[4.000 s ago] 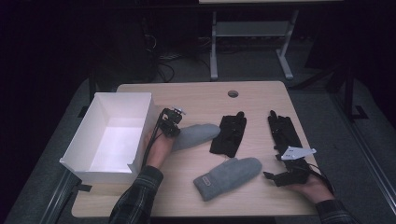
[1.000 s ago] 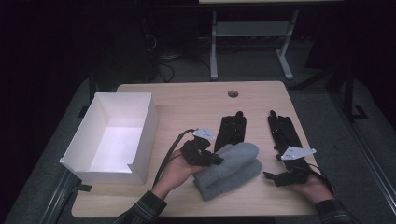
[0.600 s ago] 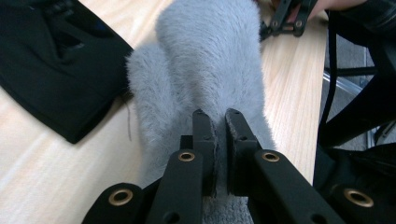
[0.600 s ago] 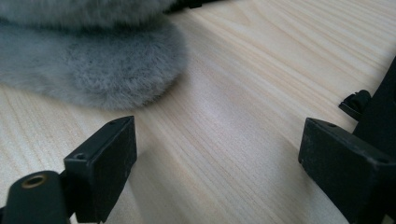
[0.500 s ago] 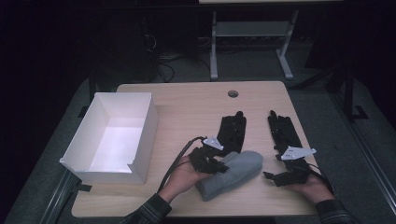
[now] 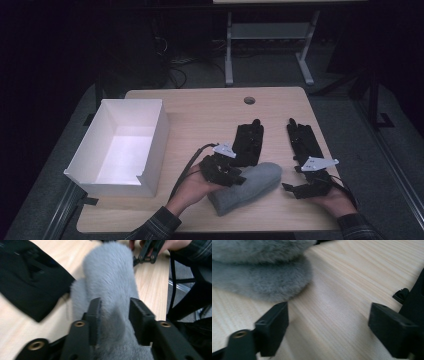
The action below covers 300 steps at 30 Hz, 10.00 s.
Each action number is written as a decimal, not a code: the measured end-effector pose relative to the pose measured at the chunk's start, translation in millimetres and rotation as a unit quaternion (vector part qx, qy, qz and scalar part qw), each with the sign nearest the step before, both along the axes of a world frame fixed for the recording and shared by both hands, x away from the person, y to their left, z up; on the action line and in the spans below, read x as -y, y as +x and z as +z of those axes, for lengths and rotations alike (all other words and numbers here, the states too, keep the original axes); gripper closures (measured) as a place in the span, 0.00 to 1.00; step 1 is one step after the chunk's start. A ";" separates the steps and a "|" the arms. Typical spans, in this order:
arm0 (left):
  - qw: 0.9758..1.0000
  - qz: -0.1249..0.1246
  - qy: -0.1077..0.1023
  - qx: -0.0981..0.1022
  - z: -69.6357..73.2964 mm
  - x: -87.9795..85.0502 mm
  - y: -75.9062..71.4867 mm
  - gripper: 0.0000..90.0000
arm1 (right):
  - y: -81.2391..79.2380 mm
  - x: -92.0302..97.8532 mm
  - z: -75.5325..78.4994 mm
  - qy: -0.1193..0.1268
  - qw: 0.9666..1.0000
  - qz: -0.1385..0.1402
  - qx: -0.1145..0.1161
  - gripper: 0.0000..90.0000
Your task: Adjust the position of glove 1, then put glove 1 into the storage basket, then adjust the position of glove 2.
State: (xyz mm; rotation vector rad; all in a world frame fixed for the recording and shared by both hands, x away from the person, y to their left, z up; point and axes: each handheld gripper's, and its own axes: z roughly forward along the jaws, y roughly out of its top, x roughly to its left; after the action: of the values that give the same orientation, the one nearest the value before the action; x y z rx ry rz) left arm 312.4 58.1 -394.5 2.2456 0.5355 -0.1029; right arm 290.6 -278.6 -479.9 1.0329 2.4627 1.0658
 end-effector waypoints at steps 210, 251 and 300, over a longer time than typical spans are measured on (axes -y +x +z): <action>0.931 0.351 0.021 -0.093 20.6 -301.7 89.5 0.73 | 1.6 -47.8 -1.6 0.004 1.000 0.025 0.003 0.16; 0.933 0.356 0.057 0.009 59.8 -265.7 91.0 0.15 | 1.8 -48.0 -1.6 0.002 1.000 0.025 0.004 0.15; 0.987 0.145 0.042 0.057 -2.9 -76.4 12.4 0.16 | 2.1 -49.3 -1.4 0.002 1.000 0.027 -0.002 0.13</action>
State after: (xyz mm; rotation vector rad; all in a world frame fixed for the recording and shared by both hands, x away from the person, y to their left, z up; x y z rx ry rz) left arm 324.8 134.5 -397.4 2.2118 0.8100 0.1982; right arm 292.7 -229.4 -481.4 0.9761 2.5051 1.0857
